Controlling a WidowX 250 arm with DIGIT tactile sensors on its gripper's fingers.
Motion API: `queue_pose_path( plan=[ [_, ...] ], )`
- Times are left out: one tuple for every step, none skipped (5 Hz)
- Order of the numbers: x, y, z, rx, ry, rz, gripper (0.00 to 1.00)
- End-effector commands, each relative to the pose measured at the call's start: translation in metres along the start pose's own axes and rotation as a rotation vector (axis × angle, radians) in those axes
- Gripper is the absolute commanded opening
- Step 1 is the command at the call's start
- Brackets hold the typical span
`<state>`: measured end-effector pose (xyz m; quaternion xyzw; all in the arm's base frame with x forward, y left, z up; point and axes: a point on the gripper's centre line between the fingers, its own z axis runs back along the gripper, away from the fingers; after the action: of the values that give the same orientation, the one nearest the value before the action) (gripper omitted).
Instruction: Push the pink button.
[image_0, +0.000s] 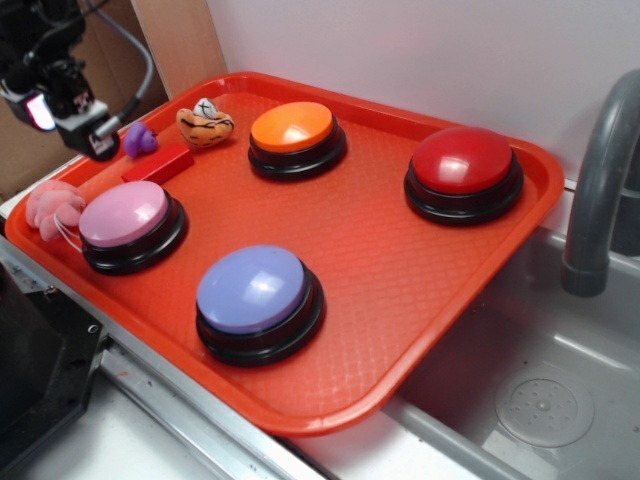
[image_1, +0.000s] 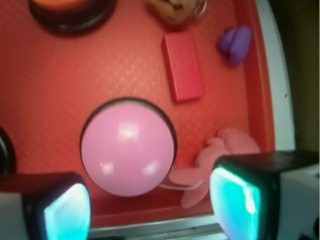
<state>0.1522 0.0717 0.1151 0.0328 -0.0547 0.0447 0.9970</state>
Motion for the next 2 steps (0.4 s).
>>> queue_pose_path(
  plan=[
    [0.0093, 0.0096, 0.0218, 0.027, -0.042, 0.027, 1.00],
    [0.0085, 0.0101, 0.0272, 0.031, -0.048, 0.032, 1.00]
  ],
)
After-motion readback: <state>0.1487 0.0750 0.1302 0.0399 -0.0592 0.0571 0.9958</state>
